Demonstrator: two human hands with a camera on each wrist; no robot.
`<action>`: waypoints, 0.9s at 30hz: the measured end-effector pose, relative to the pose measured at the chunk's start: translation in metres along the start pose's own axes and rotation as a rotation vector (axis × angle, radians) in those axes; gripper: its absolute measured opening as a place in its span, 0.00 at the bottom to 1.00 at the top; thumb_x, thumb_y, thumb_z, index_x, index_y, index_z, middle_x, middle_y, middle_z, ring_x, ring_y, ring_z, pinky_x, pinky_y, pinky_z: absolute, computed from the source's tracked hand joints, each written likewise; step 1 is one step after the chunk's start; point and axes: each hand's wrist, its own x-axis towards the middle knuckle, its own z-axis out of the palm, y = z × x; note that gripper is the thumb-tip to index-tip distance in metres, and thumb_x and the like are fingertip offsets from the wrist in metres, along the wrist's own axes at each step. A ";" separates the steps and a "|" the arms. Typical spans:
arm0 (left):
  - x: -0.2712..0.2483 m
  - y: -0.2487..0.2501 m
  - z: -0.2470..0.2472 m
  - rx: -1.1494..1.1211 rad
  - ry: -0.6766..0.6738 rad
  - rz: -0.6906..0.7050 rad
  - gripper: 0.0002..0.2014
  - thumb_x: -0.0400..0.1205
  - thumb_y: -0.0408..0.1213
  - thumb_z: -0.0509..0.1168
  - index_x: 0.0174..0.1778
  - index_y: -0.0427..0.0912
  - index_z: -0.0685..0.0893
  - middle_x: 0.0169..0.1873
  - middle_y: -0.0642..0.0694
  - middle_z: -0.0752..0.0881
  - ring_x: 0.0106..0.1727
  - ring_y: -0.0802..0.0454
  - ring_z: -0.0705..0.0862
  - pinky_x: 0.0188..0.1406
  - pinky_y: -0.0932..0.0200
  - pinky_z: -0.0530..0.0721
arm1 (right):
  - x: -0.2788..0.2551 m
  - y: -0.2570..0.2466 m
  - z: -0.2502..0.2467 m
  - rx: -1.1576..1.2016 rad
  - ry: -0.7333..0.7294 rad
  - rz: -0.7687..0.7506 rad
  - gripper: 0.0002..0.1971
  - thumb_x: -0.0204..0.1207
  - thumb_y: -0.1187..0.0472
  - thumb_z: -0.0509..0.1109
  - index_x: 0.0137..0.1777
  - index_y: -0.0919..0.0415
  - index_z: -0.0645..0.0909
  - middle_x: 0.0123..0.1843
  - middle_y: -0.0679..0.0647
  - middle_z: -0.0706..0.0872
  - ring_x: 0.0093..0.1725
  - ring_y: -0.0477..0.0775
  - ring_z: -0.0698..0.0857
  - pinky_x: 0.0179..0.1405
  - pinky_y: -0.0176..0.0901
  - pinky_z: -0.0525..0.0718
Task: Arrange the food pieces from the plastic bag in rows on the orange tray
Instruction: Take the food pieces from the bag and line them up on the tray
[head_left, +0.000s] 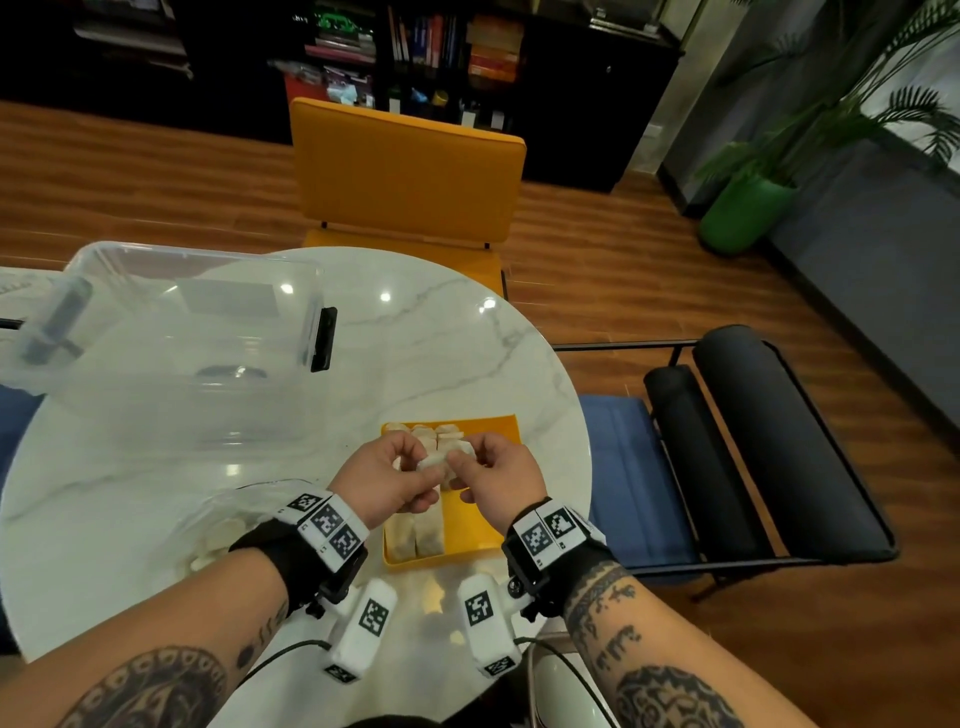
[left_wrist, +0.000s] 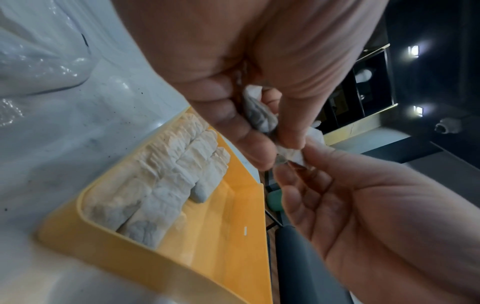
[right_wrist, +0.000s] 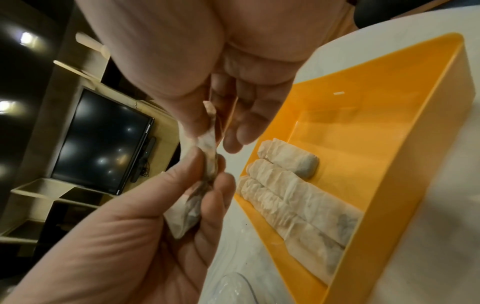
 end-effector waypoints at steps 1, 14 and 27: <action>0.001 -0.001 -0.001 0.028 0.000 0.000 0.09 0.78 0.28 0.74 0.44 0.39 0.79 0.33 0.41 0.82 0.30 0.45 0.87 0.31 0.55 0.88 | 0.002 0.000 -0.001 -0.032 0.004 -0.019 0.04 0.79 0.61 0.73 0.44 0.52 0.82 0.44 0.59 0.91 0.42 0.59 0.91 0.43 0.52 0.88; 0.009 -0.026 -0.030 0.823 0.252 -0.001 0.10 0.83 0.54 0.64 0.48 0.51 0.83 0.48 0.48 0.87 0.48 0.50 0.83 0.45 0.57 0.78 | 0.021 0.023 -0.032 -0.678 -0.153 -0.006 0.07 0.82 0.54 0.67 0.55 0.53 0.84 0.47 0.49 0.85 0.47 0.52 0.84 0.45 0.41 0.81; 0.017 -0.041 -0.032 0.959 0.200 -0.182 0.21 0.79 0.52 0.69 0.66 0.49 0.80 0.57 0.45 0.86 0.53 0.48 0.84 0.45 0.59 0.79 | 0.058 0.036 -0.017 -1.011 -0.396 0.129 0.05 0.74 0.56 0.78 0.47 0.51 0.84 0.49 0.52 0.88 0.48 0.54 0.87 0.48 0.45 0.87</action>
